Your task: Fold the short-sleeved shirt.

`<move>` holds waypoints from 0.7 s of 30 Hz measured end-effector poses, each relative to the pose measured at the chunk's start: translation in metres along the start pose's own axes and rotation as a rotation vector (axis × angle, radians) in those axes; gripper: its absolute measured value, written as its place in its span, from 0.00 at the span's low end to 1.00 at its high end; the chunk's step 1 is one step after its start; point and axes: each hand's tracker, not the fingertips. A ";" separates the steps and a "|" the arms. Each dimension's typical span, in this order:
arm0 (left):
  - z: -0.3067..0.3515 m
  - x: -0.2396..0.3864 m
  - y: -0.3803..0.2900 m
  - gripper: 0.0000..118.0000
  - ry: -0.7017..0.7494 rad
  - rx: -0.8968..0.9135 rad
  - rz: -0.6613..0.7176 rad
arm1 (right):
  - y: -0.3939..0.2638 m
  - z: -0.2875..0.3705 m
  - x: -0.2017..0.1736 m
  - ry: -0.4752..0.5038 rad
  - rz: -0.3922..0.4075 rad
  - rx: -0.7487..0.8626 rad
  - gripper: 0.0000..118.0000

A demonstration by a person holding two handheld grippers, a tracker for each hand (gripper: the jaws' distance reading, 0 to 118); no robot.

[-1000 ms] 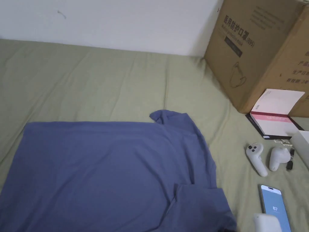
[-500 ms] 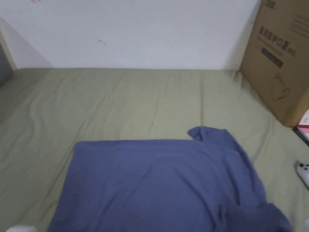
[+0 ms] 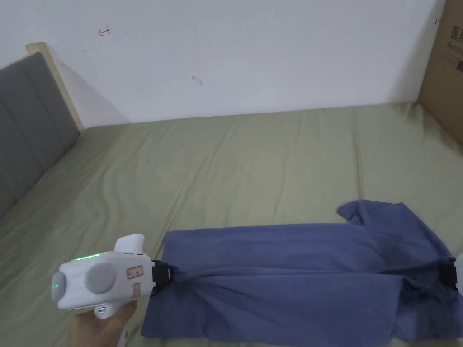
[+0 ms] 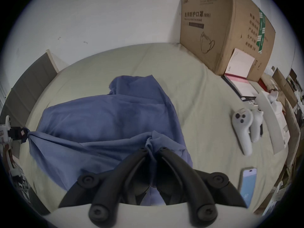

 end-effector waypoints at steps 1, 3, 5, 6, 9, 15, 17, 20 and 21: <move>-0.007 -0.001 -0.001 0.04 0.002 0.004 0.004 | -0.002 -0.006 -0.002 0.000 -0.007 0.003 0.05; -0.014 -0.001 -0.006 0.27 0.020 0.020 0.022 | -0.008 -0.016 0.000 -0.014 -0.010 0.006 0.30; -0.008 -0.003 -0.014 0.76 0.026 0.054 0.042 | -0.012 -0.012 0.002 -0.040 -0.004 0.007 0.72; 0.002 -0.003 -0.016 0.75 0.011 0.077 0.057 | -0.014 0.003 0.003 -0.042 -0.013 0.041 0.72; 0.053 0.007 -0.027 0.74 -0.035 0.255 0.024 | -0.021 0.051 0.002 -0.029 0.007 0.195 0.72; 0.181 0.066 -0.075 0.74 0.083 0.621 -0.226 | -0.052 0.160 -0.015 0.047 0.086 0.467 0.72; 0.214 0.081 -0.094 0.74 0.113 0.681 -0.276 | -0.067 0.190 -0.027 0.074 0.111 0.521 0.72; 0.246 0.099 -0.120 0.71 0.129 0.708 -0.293 | -0.088 0.223 -0.053 0.069 0.138 0.547 0.62; 0.256 0.103 -0.127 0.64 0.120 0.698 -0.289 | -0.094 0.231 -0.059 0.072 0.154 0.541 0.49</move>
